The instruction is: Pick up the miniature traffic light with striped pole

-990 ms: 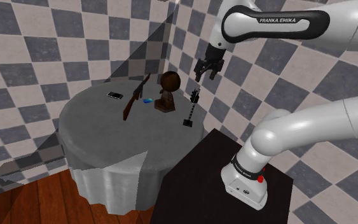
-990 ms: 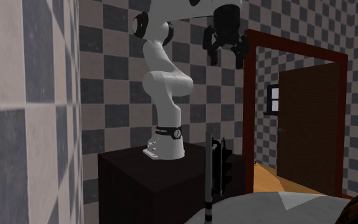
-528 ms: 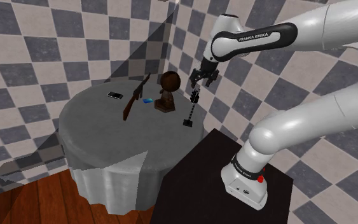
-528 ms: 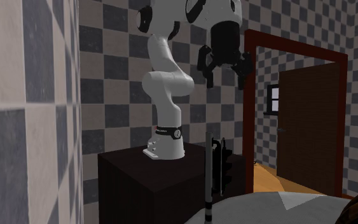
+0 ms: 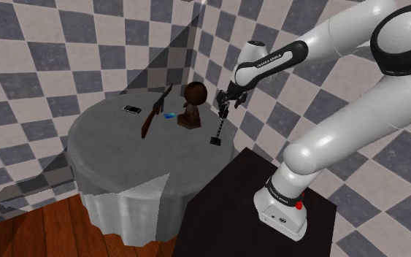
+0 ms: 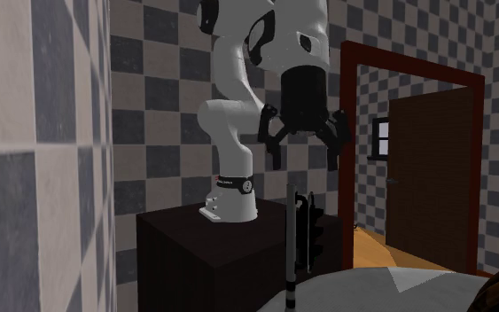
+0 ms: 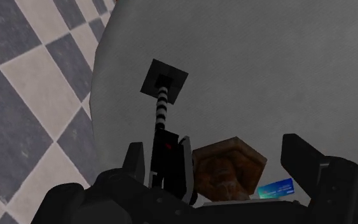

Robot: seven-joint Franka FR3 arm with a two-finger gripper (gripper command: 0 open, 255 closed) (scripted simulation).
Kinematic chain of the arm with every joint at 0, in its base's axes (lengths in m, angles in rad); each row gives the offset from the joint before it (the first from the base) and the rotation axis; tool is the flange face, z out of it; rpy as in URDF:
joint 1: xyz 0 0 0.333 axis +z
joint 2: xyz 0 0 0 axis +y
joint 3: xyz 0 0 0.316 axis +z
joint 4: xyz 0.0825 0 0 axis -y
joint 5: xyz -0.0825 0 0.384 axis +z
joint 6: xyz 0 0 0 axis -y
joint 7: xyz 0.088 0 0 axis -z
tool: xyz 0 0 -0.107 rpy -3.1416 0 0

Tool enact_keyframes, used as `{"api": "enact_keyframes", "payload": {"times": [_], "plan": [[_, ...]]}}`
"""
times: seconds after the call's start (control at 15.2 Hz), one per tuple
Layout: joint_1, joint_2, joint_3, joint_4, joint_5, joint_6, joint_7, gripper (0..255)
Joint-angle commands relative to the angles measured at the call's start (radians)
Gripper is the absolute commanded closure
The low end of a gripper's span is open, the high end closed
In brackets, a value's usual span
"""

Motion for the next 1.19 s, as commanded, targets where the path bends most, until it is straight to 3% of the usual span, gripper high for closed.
{"api": "enact_keyframes", "payload": {"times": [0.0, 0.26, 0.86, 0.92, 1.12], "plan": [[-0.024, 0.071, -0.010, 0.013, -0.017, 0.078, 0.028, 0], [-0.065, 0.209, -0.030, 0.041, -0.052, 0.215, 0.086, 0], [-0.071, 0.315, -0.034, 0.028, -0.082, 0.334, 0.118, 0], [-0.071, 0.316, -0.034, 0.029, -0.081, 0.334, 0.117, 255], [-0.071, 0.317, -0.034, 0.031, -0.081, 0.334, 0.117, 255]]}}
